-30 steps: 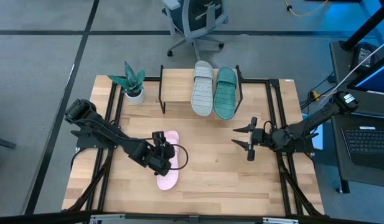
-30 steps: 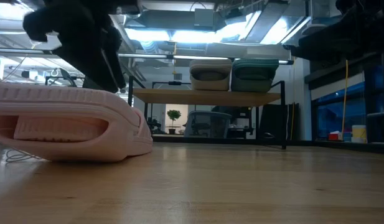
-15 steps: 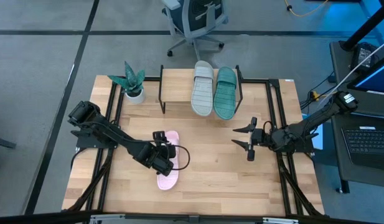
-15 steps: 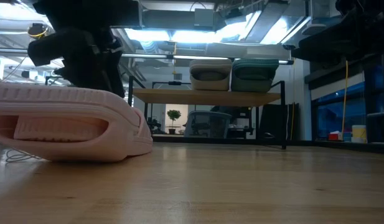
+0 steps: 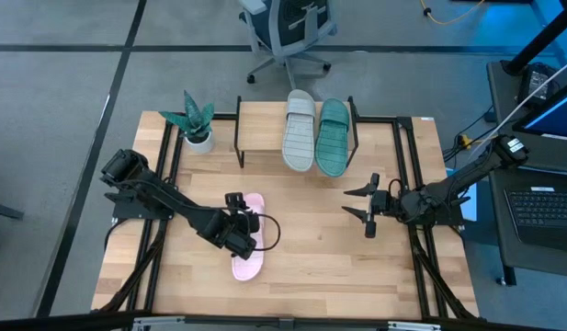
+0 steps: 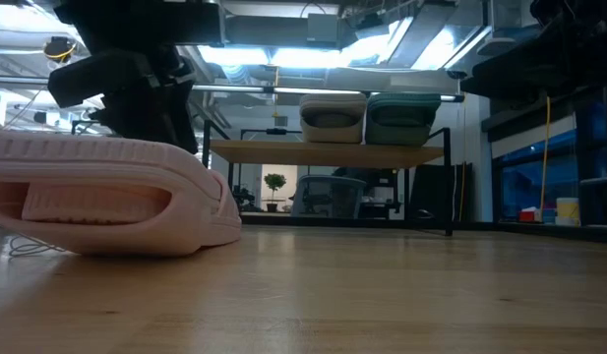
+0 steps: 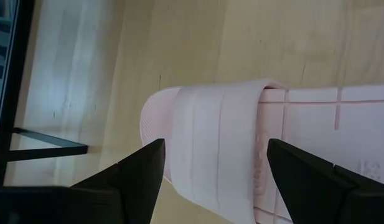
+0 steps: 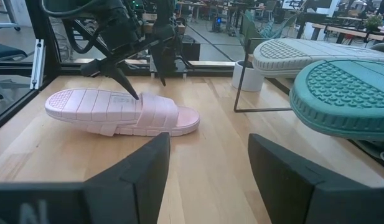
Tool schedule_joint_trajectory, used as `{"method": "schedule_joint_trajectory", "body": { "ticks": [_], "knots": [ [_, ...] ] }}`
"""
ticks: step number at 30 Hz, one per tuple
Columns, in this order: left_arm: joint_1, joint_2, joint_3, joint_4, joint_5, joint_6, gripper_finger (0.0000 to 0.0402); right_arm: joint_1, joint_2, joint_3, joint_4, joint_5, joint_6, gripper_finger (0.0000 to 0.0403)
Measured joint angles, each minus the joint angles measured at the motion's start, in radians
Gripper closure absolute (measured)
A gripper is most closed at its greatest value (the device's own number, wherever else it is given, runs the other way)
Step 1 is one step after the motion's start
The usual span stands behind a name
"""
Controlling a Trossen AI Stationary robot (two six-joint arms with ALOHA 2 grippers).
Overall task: Pick and place slides into the shelf
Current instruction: Put the pair of pink slides on the shelf
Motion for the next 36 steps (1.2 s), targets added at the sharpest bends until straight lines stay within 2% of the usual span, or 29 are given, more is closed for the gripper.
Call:
{"method": "schedule_joint_trajectory", "body": {
  "ticks": [5,12,21,27,32,36],
  "knots": [
    [0.004,0.040,0.002,-0.002,-0.003,0.013,0.0127,0.000,0.000,0.000,0.000,0.000,0.000,0.0185],
    [0.007,0.052,0.002,-0.013,-0.070,0.022,0.0127,0.000,0.000,0.000,-0.002,0.000,0.003,0.0185],
    [0.014,0.052,0.002,-0.032,-0.084,0.018,0.0127,0.000,0.000,0.000,-0.007,0.000,0.003,0.0185],
    [0.032,0.056,0.002,-0.036,-0.058,-0.006,0.0127,0.000,0.004,0.000,-0.008,0.000,0.004,0.0185],
    [0.037,0.111,0.007,-0.036,-0.067,-0.004,0.0127,0.000,0.004,0.000,-0.008,0.000,0.004,0.0185],
    [0.027,0.133,0.007,-0.038,-0.115,-0.008,0.0127,0.000,0.003,0.000,-0.008,0.000,0.004,0.0185]
  ]
}}
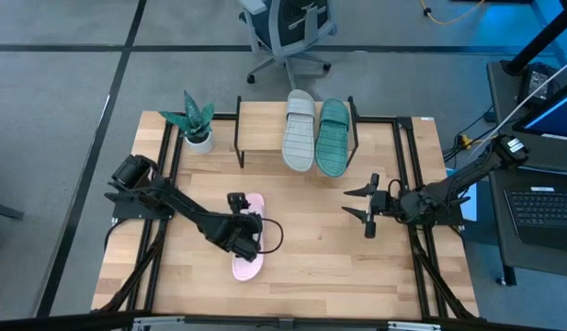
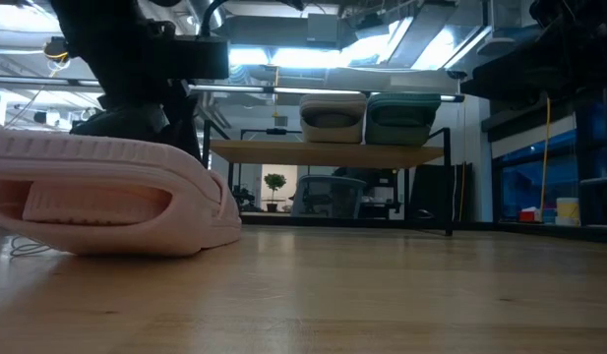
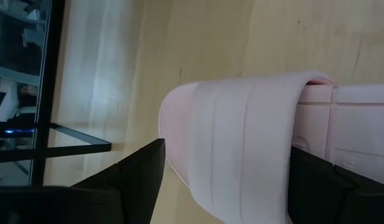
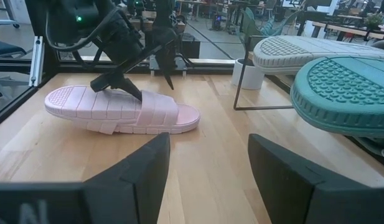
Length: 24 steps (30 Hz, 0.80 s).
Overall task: Pick and place slides into the shelf
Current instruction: Put the pair of pink slides on the shelf
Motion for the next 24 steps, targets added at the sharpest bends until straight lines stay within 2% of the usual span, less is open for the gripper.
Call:
{"method": "schedule_joint_trajectory", "body": {
  "ticks": [18,21,24],
  "knots": [
    [0.000,-0.001,-0.005,0.012,0.017,-0.079,0.0129,0.000,0.000,0.000,0.001,0.000,0.019,0.0185],
    [0.001,-0.001,-0.005,0.018,0.029,-0.078,0.0146,0.000,0.000,0.000,0.001,0.000,0.018,0.0185],
    [0.004,-0.001,-0.005,0.024,0.044,-0.079,0.0178,0.000,0.000,0.000,0.001,0.000,0.018,0.0185]
  ]
}}
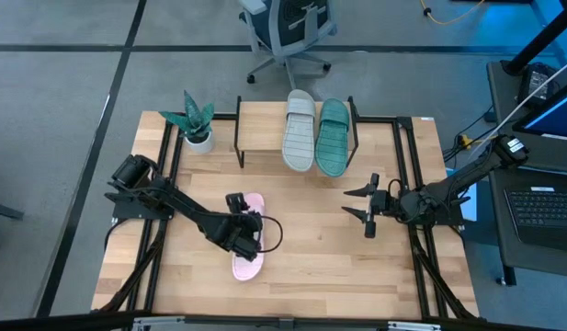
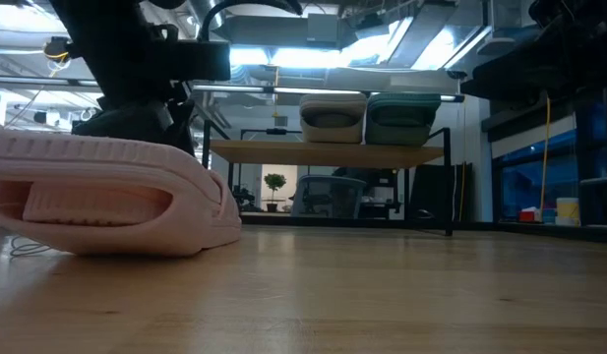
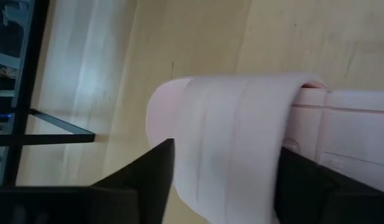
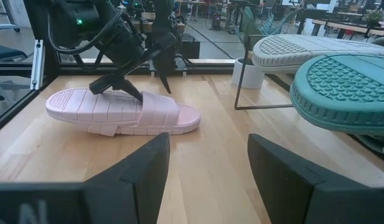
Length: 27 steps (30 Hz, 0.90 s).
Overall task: Pick and place slides into the shelf
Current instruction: Put the pair of pink slides on the shelf
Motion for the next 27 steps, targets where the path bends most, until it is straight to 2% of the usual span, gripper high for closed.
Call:
{"method": "schedule_joint_trajectory", "body": {
  "ticks": [8,18,27],
  "knots": [
    [0.000,0.001,0.000,0.019,0.023,0.000,0.0289,0.000,0.000,0.000,0.000,0.000,-0.001,0.0185],
    [0.000,0.002,-0.001,0.031,0.048,-0.009,0.0386,0.000,0.000,0.000,0.000,0.000,0.000,0.0185],
    [0.000,0.002,-0.001,0.031,0.048,0.001,0.0396,0.000,0.000,0.000,0.000,0.000,0.000,0.0185]
  ]
}}
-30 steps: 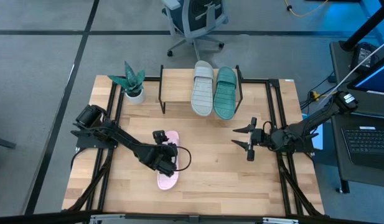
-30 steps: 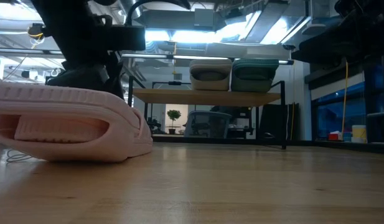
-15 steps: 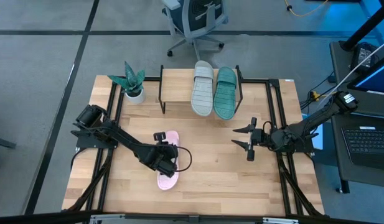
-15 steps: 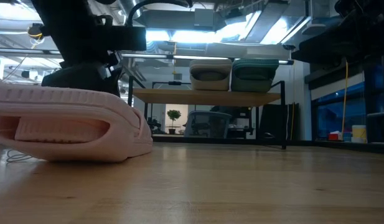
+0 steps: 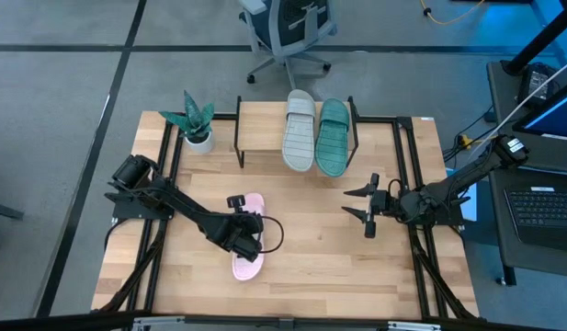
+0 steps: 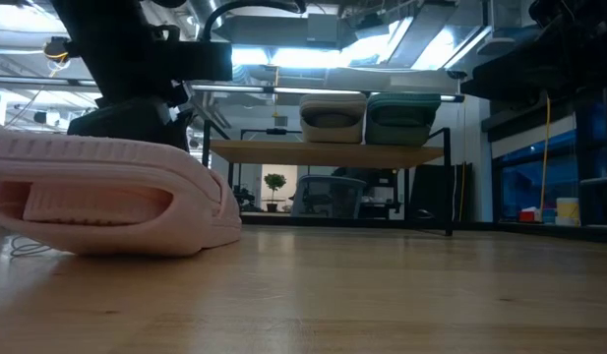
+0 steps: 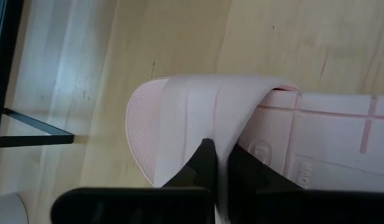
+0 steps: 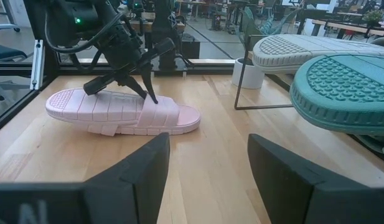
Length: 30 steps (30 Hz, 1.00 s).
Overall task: Pick and place slides into the shelf
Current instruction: Put the pair of pink slides on the shelf
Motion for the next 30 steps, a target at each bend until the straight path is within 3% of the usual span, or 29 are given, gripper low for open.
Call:
{"method": "schedule_joint_trajectory", "body": {
  "ticks": [6,30],
  "knots": [
    [-0.005,-0.040,-0.003,0.003,0.014,0.007,0.0398,0.000,0.000,0.000,0.000,0.000,0.000,0.0185],
    [-0.014,-0.433,-0.002,0.008,0.085,0.169,0.0398,0.000,0.000,0.000,0.000,0.000,0.001,0.0185]
  ]
}}
